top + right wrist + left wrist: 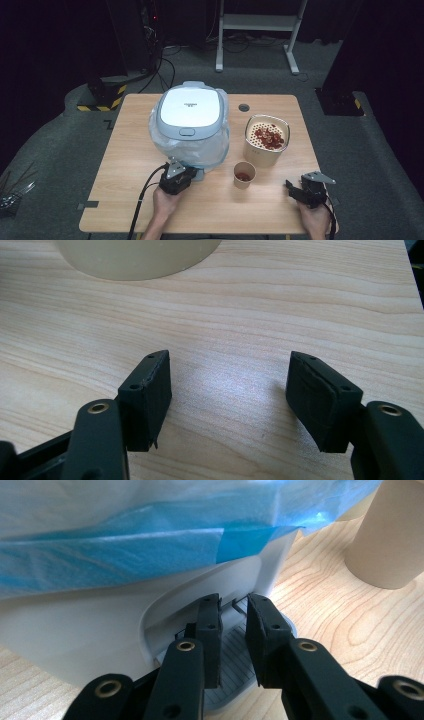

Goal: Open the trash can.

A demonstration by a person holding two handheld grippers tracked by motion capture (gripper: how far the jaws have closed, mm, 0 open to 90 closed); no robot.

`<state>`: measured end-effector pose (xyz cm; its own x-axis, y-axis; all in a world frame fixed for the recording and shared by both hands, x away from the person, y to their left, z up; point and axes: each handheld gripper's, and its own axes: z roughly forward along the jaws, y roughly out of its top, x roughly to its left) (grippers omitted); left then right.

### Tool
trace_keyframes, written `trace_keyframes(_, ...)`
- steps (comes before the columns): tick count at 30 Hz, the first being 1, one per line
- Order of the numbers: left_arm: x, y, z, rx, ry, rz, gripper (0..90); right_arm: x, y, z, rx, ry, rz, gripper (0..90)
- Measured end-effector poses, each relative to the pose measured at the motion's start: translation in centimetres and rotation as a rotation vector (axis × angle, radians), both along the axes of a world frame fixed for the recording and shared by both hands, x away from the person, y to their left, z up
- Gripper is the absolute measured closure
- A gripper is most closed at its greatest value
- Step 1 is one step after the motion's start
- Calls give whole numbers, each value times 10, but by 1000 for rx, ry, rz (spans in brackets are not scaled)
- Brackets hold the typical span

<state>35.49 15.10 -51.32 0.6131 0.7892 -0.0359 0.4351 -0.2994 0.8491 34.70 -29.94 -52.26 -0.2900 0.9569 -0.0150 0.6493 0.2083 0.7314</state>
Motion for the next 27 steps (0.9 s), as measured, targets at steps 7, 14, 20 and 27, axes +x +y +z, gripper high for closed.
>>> trace_keyframes(7,1,0,-1,4,2,-1,775,0,0,0,0,0,0,351)
trace_keyframes(14,-1,-1,-2,14,-13,3,768,0,0,0,0,0,0,351)
trace_keyframes(20,-1,-1,-3,11,-13,1,769,0,0,0,0,0,0,351)
trace_keyframes(27,-2,-2,-3,21,-23,0,773,0,0,0,1,1,3,351)
